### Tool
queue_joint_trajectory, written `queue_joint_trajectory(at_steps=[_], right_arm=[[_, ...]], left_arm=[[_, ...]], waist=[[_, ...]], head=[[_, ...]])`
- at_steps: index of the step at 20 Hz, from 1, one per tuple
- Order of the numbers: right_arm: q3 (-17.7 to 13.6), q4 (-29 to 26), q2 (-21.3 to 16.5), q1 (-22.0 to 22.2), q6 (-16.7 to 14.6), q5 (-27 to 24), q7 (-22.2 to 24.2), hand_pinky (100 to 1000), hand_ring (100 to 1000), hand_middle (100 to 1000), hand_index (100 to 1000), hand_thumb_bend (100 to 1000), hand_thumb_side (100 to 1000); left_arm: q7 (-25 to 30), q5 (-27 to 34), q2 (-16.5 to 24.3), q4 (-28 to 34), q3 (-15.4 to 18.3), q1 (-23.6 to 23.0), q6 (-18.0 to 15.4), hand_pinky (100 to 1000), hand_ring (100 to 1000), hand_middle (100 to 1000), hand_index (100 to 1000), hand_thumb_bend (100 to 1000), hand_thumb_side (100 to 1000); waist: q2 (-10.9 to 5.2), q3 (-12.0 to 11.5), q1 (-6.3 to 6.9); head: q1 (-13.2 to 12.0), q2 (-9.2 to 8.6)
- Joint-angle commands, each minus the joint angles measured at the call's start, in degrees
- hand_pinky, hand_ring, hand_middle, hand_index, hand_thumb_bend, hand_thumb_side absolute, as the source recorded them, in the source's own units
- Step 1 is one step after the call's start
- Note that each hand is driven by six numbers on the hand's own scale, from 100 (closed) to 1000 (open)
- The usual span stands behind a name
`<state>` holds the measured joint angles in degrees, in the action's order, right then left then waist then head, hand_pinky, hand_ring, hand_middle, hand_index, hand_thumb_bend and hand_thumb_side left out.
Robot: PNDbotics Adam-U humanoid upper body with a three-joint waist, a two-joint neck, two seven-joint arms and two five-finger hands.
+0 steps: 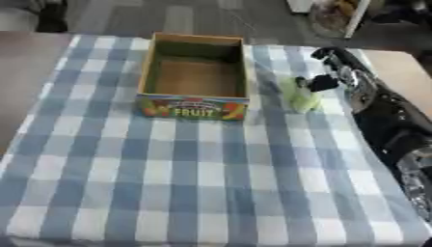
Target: Pick up objects on the table and place them in the box.
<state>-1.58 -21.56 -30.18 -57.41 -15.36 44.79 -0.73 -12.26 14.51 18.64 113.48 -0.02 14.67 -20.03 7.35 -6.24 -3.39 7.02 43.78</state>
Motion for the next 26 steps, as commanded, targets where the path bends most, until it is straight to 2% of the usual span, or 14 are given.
queue_joint_trajectory(at_steps=[1,3,4,6,12,18,26], right_arm=[[-2.11,-5.26,-2.82,-0.54,-2.2,2.94,1.56,797,850,831,872,443,330],[-2.63,-7.91,-2.89,0.09,-2.9,4.64,3.14,812,865,846,880,452,355],[-2.66,-8.8,-2.79,0.43,-3.24,5.52,4.0,833,888,869,898,485,411],[-2.46,-9.38,-2.59,0.92,-4.33,7.23,5.7,852,907,887,910,523,441],[-2.64,-8.05,-1.99,1.46,-6.9,12.61,11.09,869,922,896,914,564,461],[-4.05,-8.0,-1.03,1.68,-6.13,15.63,16.57,866,917,891,904,575,472],[-4.97,-8.72,-0.04,2.14,-4.24,16.2,23.72,844,892,862,883,571,475]], left_arm=[[-0.24,-0.41,1.17,1.11,0.7,0.38,-0.01,631,560,596,713,100,604],[-0.3,-0.46,1.18,1.11,0.73,0.33,0.0,631,560,596,713,100,604],[-0.32,-0.47,1.19,1.11,0.74,0.32,0.0,631,560,596,713,100,604],[-0.36,-0.49,1.19,1.11,0.76,0.27,0.01,631,559,596,713,100,605],[-0.41,-0.52,1.18,1.11,0.79,0.21,-0.01,631,559,595,714,100,605],[-0.39,-0.5,1.1,1.11,0.78,0.2,0.0,631,559,595,714,100,605],[-0.36,-0.48,1.06,1.11,0.8,0.21,-0.06,631,558,595,714,100,606]], waist=[[-0.98,0.31,0.18],[-1.03,0.52,0.17],[-1.05,0.59,0.16],[-1.07,0.7,0.13],[-1.09,0.81,0.21],[-1.05,0.69,0.22],[-0.88,0.58,0.26]], head=[[-0.29,0.34],[-0.37,0.34],[-0.35,0.34],[-0.32,0.34],[-0.26,0.34],[-0.31,0.34],[-0.35,0.34]])
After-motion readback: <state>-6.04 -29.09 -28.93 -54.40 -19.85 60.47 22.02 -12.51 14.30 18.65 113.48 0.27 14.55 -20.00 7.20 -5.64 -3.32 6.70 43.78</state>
